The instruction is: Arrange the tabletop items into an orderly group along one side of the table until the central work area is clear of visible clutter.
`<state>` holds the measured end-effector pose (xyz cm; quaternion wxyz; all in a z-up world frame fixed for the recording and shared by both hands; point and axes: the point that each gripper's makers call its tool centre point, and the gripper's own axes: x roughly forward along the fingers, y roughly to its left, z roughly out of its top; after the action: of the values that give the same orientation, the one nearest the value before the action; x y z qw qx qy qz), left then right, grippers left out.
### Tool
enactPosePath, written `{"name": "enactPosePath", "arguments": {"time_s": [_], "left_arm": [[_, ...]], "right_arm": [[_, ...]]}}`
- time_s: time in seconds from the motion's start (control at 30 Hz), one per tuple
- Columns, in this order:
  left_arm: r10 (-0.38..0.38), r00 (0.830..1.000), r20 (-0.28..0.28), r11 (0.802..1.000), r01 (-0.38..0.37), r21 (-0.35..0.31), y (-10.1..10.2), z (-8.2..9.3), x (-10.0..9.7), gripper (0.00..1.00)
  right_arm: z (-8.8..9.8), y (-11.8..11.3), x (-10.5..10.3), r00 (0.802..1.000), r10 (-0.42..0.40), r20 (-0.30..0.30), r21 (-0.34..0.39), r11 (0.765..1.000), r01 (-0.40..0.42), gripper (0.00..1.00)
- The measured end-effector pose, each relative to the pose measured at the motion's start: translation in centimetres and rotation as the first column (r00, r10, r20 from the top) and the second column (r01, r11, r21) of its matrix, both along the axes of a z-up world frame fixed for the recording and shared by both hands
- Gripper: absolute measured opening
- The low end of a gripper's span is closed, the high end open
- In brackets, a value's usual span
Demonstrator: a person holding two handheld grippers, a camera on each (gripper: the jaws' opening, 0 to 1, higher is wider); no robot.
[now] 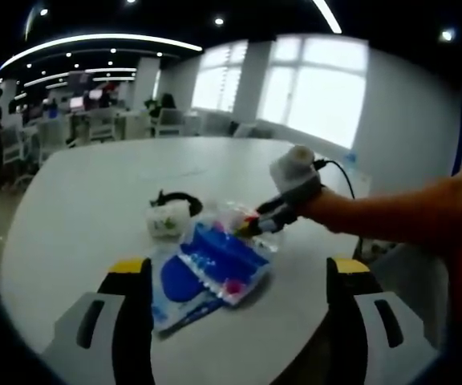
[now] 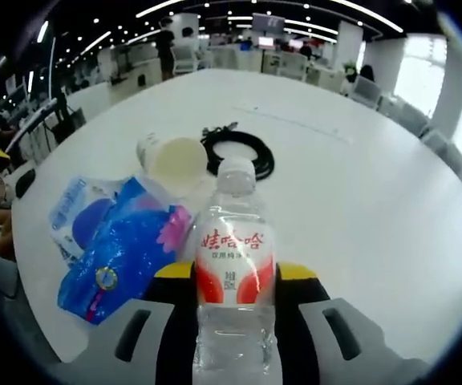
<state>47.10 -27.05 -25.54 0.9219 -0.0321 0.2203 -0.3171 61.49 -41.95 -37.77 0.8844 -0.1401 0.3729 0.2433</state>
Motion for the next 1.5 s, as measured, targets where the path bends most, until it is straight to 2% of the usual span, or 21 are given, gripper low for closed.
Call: {"name": "enactPosePath", "arguments": {"time_s": [0.33,0.5,0.63,0.73,0.87,1.0,1.17,1.3,1.33,1.4,1.47,1.5], "left_arm": [[-0.004,1.000,0.005,1.000,0.004,0.000,-0.2,0.1,0.0,0.87],[-0.001,1.000,0.013,1.000,0.001,-0.004,-0.2,0.4,0.1,0.86],[0.002,1.000,0.017,1.000,-0.002,-0.006,0.0,0.6,0.2,0.86],[0.002,1.000,0.022,1.000,-0.001,-0.006,0.0,1.0,0.2,0.86],[-0.003,0.999,0.048,1.000,0.003,0.001,0.1,2.4,0.8,0.86],[-0.006,0.997,0.078,1.000,0.007,-0.011,0.1,4.4,1.8,0.86],[-0.015,0.991,0.130,0.998,0.022,-0.051,-0.2,8.2,3.2,0.86],[-0.020,0.986,0.164,0.993,0.038,-0.108,-0.6,11.2,4.0,0.85],[-0.020,0.986,0.167,0.993,0.039,-0.113,-0.7,11.5,4.0,0.85],[-0.024,0.984,0.179,0.985,0.053,-0.162,-1.0,13.2,4.4,0.85],[-0.024,0.983,0.181,0.979,0.060,-0.195,-1.1,14.2,4.7,0.85],[-0.024,0.982,0.186,0.976,0.063,-0.208,-1.2,14.7,4.9,0.85]], "right_arm": [[2.1,-0.1,0.3,0.999,-0.006,0.054,0.033,0.999,0.004,0.35],[3.8,0.2,0.2,0.995,-0.003,0.101,0.051,0.999,-0.002,0.35],[5.4,0.6,0.2,0.990,0.003,0.143,0.065,0.998,-0.013,0.35],[7.5,1.2,0.2,0.979,0.010,0.202,0.083,0.996,-0.027,0.35],[9.6,2.1,-0.1,0.966,0.020,0.259,0.103,0.993,-0.048,0.35],[12.4,3.3,-0.2,0.943,0.036,0.331,0.127,0.988,-0.082,0.35],[16.1,4.5,-0.6,0.907,0.043,0.418,0.159,0.980,-0.119,0.35],[19.7,5.6,-1.2,0.864,0.046,0.502,0.185,0.970,-0.159,0.35],[20.4,5.8,-1.4,0.856,0.048,0.515,0.190,0.967,-0.168,0.35],[22.3,6.2,-1.9,0.829,0.049,0.557,0.199,0.961,-0.190,0.35],[23.8,6.7,-2.6,0.811,0.055,0.582,0.204,0.956,-0.211,0.35],[24.8,6.9,-2.9,0.796,0.059,0.603,0.203,0.953,-0.224,0.35]]}}
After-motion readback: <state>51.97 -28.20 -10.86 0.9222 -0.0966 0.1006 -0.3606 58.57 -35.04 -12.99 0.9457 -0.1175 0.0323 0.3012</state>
